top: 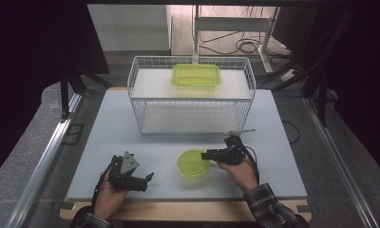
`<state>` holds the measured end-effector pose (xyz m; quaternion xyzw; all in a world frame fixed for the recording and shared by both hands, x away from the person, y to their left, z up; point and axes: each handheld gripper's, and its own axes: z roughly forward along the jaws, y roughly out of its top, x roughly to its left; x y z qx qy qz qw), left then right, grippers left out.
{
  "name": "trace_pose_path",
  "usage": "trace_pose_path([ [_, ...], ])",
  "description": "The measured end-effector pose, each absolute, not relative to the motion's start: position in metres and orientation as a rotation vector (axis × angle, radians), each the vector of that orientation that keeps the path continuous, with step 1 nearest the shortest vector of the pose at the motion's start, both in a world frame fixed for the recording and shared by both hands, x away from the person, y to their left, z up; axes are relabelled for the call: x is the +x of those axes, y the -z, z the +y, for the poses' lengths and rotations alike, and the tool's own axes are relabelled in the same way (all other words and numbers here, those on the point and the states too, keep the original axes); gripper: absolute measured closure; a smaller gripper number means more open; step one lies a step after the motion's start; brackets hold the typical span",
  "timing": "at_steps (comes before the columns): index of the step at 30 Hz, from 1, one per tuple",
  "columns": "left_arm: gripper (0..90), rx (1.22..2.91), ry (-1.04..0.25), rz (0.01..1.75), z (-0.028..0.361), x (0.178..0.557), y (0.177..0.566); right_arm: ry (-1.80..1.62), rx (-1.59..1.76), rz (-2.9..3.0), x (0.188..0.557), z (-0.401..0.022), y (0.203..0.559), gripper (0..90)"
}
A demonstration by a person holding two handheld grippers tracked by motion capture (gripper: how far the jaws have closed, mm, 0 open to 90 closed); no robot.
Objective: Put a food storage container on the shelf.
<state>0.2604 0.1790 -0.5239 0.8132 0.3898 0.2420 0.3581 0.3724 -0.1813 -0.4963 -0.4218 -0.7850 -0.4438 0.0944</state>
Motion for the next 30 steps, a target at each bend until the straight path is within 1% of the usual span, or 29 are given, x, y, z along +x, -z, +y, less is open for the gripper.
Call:
trace_pose_path([
  [2, 2.5, 2.098, -0.625, 1.005, 0.179, 0.260, 0.524, 1.297, -1.261, -2.303, 0.375, -0.181, 0.498, 63.2],
  [3, 2.4, 2.098, -0.625, 1.005, 0.179, 0.260, 0.524, 1.297, -1.261, -2.303, 0.375, -0.181, 0.498, 63.2],
  [4, 2.4, 2.097, -0.622, 1.005, 0.179, 0.260, 0.524, 1.295, -1.261, -2.287, 0.376, -0.182, 0.499, 66.2],
  [5, 2.5, 2.099, -0.624, 1.004, 0.179, 0.260, 0.524, 1.277, -1.274, -2.261, 0.377, -0.183, 0.499, 72.2],
  [6, 2.5, 2.099, -0.622, 1.004, 0.178, 0.260, 0.524, 1.268, -1.281, -2.259, 0.377, -0.183, 0.500, 74.5],
  [10, 2.5, 2.098, -0.623, 1.003, 0.178, 0.260, 0.524, 1.243, -1.288, -2.215, 0.378, -0.185, 0.499, 79.5],
  [18, 2.5, 2.096, -0.626, 1.004, 0.179, 0.260, 0.524, 1.241, -1.280, -2.122, 0.378, -0.185, 0.497, 81.4],
  [30, 2.5, 2.096, -0.631, 1.002, 0.179, 0.260, 0.523, 1.304, -1.276, -2.095, 0.376, -0.190, 0.487, 81.7],
])
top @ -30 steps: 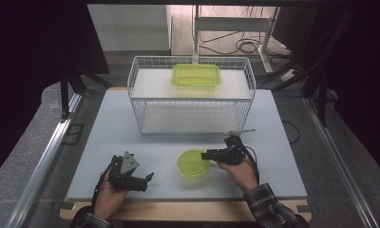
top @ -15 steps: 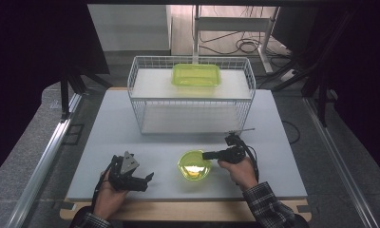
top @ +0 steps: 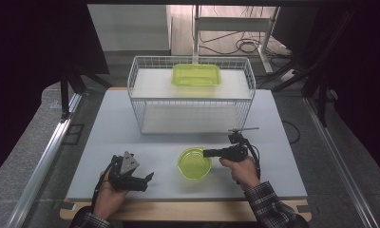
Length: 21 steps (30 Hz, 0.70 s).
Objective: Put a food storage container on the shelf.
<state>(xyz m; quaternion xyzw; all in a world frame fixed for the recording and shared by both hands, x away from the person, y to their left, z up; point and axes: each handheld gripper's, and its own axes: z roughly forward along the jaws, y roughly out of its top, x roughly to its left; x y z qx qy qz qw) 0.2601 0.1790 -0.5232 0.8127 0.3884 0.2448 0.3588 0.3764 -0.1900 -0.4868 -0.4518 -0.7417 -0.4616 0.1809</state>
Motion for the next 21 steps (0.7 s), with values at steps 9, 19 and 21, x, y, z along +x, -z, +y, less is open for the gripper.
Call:
trace_pose_path([
  [9, 2.5, 2.089, -0.632, 1.006, 0.180, 0.260, 0.523, 1.357, -1.262, -2.067, 0.376, -0.193, 0.473, 81.7],
  [19, 2.4, 2.086, -0.632, 1.009, 0.180, 0.260, 0.523, 1.429, -1.248, -2.030, 0.379, -0.198, 0.456, 81.8],
  [21, 2.4, 2.086, -0.632, 1.008, 0.180, 0.260, 0.523, 1.447, -1.248, -2.024, 0.380, -0.199, 0.451, 81.8],
])
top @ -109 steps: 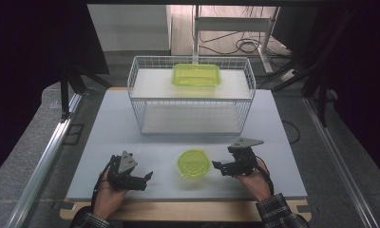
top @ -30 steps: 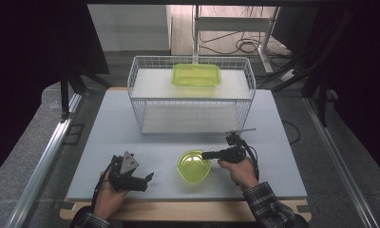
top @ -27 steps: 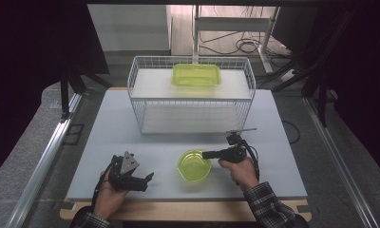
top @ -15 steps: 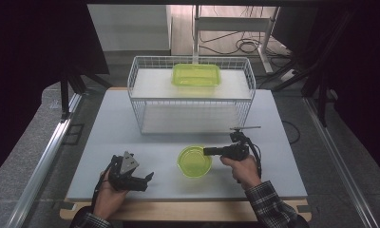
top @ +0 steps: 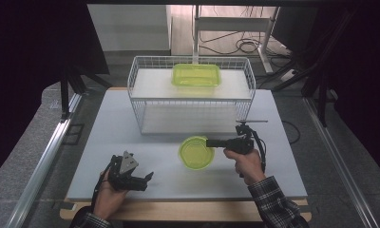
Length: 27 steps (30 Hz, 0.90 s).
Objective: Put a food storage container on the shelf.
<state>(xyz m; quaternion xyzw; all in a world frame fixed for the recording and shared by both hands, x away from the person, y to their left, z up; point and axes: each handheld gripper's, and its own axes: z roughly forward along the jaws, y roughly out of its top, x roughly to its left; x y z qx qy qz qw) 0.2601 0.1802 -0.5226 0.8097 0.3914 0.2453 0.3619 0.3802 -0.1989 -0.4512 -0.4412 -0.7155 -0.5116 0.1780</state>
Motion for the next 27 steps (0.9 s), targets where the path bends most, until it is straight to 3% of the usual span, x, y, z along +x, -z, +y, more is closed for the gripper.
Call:
trace_pose_path([
  [27, 2.1, 2.068, -0.645, 1.009, 0.182, 0.260, 0.521, 1.601, -1.236, -1.989, 0.397, -0.203, 0.385, 81.9],
])
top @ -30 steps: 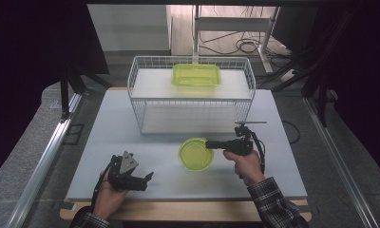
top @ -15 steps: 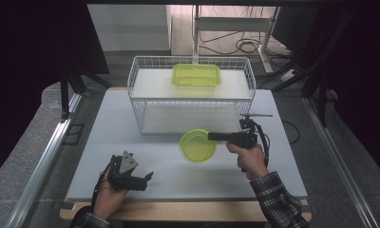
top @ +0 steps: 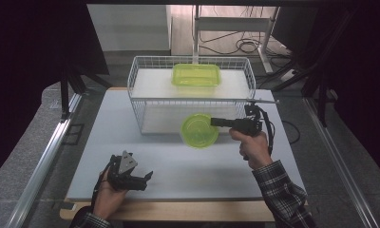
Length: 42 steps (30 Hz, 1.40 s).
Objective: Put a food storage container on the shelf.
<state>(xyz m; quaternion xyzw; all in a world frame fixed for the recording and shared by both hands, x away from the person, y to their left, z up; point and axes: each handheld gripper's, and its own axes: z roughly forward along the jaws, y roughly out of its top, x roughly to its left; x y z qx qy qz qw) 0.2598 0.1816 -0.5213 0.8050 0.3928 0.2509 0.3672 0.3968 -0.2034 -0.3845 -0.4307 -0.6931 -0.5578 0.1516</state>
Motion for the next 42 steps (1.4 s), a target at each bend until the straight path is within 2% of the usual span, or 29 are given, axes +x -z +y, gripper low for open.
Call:
trace_pose_path([
  [24, 2.1, 2.062, -0.643, 1.008, 0.182, 0.260, 0.521, 1.764, -1.248, -1.958, 0.425, -0.200, 0.307, 81.8],
  [42, 2.1, 2.059, -0.642, 1.009, 0.182, 0.259, 0.521, 1.849, -1.343, -1.971, 0.457, -0.187, 0.268, 81.8],
])
